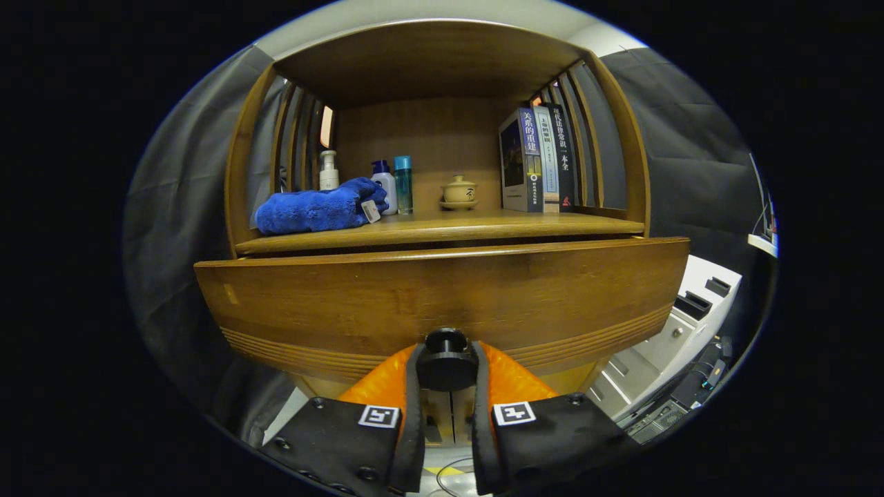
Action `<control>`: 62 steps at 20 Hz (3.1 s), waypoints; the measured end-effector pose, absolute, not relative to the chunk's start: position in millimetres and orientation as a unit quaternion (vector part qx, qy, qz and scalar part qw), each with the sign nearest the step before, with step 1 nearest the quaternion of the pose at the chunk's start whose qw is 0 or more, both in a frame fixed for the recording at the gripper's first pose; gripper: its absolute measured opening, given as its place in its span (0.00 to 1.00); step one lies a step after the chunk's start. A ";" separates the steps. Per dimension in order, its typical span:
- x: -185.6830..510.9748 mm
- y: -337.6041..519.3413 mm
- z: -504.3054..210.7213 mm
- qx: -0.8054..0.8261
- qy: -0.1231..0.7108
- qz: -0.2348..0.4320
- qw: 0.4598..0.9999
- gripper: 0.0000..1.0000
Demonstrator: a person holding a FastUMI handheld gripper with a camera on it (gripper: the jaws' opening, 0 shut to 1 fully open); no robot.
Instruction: Pull open the drawer, take out the items inside it, and place them on the countertop above the cabinet.
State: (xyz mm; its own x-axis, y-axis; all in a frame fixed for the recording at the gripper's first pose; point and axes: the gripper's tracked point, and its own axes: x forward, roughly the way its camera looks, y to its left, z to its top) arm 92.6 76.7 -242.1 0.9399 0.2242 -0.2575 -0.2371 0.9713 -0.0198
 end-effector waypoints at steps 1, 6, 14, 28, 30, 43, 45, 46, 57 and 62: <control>85.8 75.1 -242.2 -0.025 0.127 0.118 0.985 0.36; 55.2 64.7 -243.6 -0.029 0.126 0.115 0.985 0.36; 18.2 54.2 -246.6 -0.033 0.131 0.102 0.986 0.35; -30.5 43.0 -249.6 -0.039 0.131 0.105 0.985 0.28; -38.9 41.4 -250.4 -0.039 0.134 0.106 0.985 0.28; -44.8 40.5 -226.9 -0.011 0.117 0.110 0.987 0.55; -45.4 40.7 -206.3 -0.007 0.101 0.111 0.989 0.62; -43.6 40.5 -194.8 -0.003 0.094 0.113 0.989 0.66; 12.2 65.4 -105.5 -0.013 0.124 0.144 0.982 0.98; 53.3 74.7 -122.6 -0.045 0.218 0.152 0.963 0.99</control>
